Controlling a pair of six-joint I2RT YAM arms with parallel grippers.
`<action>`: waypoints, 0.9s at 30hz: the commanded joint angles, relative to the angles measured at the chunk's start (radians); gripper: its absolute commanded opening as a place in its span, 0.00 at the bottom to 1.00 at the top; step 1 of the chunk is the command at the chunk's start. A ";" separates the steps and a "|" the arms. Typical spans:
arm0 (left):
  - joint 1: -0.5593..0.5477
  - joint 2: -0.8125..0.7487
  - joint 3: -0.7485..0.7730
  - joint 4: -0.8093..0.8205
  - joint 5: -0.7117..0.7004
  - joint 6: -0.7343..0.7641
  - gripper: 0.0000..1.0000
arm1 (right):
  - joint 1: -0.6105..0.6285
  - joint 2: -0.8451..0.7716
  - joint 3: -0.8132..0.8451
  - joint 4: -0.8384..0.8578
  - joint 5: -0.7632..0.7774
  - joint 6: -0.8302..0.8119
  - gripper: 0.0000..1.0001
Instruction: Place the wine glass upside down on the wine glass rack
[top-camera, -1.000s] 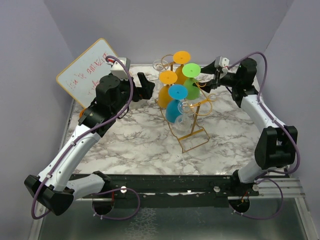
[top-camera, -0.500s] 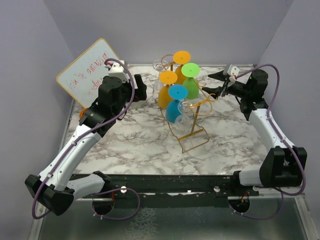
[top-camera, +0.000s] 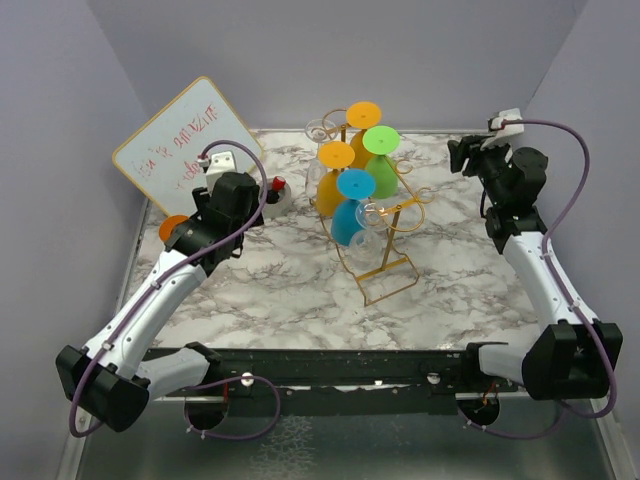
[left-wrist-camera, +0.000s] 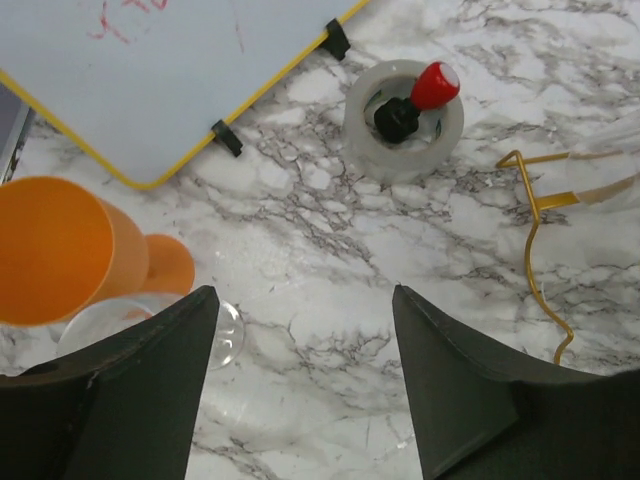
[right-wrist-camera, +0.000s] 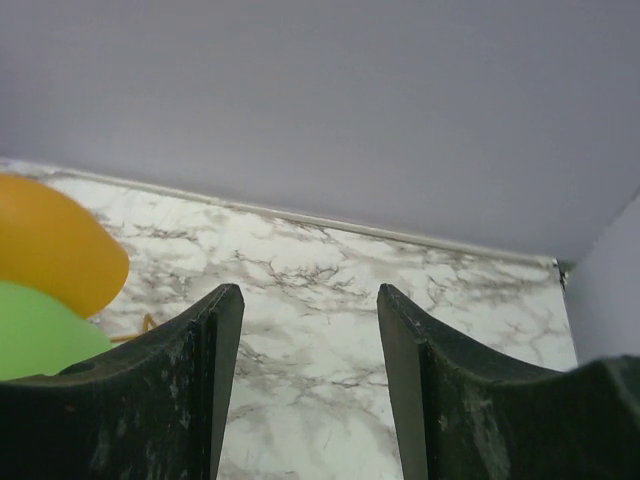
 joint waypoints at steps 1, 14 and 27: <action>0.006 -0.058 0.014 -0.207 0.015 -0.085 0.69 | -0.005 -0.032 0.055 -0.106 0.262 0.212 0.61; 0.013 -0.077 -0.010 -0.391 -0.147 -0.167 0.48 | -0.006 -0.035 0.086 -0.246 0.305 0.421 0.57; 0.154 -0.015 -0.126 -0.195 -0.001 -0.049 0.35 | -0.005 -0.006 0.114 -0.309 0.257 0.452 0.55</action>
